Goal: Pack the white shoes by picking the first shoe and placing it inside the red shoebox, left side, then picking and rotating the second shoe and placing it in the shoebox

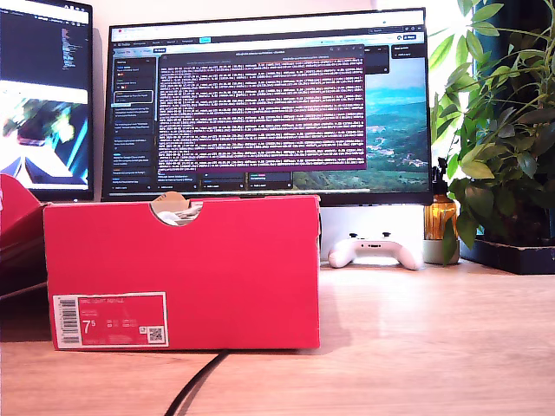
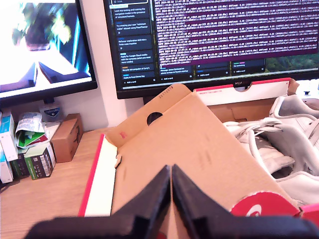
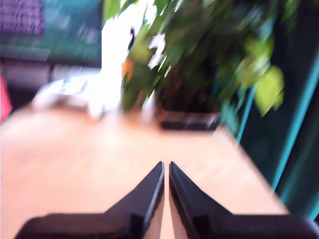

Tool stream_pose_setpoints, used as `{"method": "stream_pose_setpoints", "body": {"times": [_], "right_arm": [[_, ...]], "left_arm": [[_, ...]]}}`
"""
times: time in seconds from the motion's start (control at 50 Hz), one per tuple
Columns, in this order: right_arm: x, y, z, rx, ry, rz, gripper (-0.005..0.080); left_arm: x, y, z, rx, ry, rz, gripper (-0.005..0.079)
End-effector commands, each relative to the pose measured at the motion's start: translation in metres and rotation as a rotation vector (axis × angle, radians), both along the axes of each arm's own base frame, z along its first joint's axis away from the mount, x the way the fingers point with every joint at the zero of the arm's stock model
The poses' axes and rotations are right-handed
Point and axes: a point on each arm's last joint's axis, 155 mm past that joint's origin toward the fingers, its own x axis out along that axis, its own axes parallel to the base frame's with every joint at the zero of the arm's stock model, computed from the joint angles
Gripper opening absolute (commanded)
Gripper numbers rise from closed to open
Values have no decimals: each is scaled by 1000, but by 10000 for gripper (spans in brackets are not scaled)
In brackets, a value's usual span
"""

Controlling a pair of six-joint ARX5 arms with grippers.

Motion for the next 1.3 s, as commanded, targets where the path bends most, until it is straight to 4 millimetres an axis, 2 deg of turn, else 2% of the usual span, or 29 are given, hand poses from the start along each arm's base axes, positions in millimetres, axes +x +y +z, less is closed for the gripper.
{"method": "stream_pose_setpoints", "body": {"times": [0.0,0.18,0.54,0.7,0.84,1.14,1.28], "right_arm": [[-2,1,-6,26,2,6,-10],[-8,1,-16,51,39,2,-10],[-8,1,-16,124,33,-14,-10],[-8,1,-16,124,33,-15,-10],[-8,1,-17,124,33,-15,-10],[-8,1,-16,125,32,-16,-10],[-8,1,-16,125,32,-16,-10]], "left_arm": [[0,1,-13,3,21,3,-19],[0,1,-17,3,35,7,-19],[-5,1,-21,-42,62,7,-19],[-11,1,-33,-42,105,8,-19],[-16,2,-29,-46,85,11,-19],[-17,16,-61,-126,228,107,-19],[-17,19,-61,-133,229,123,-19]]}}
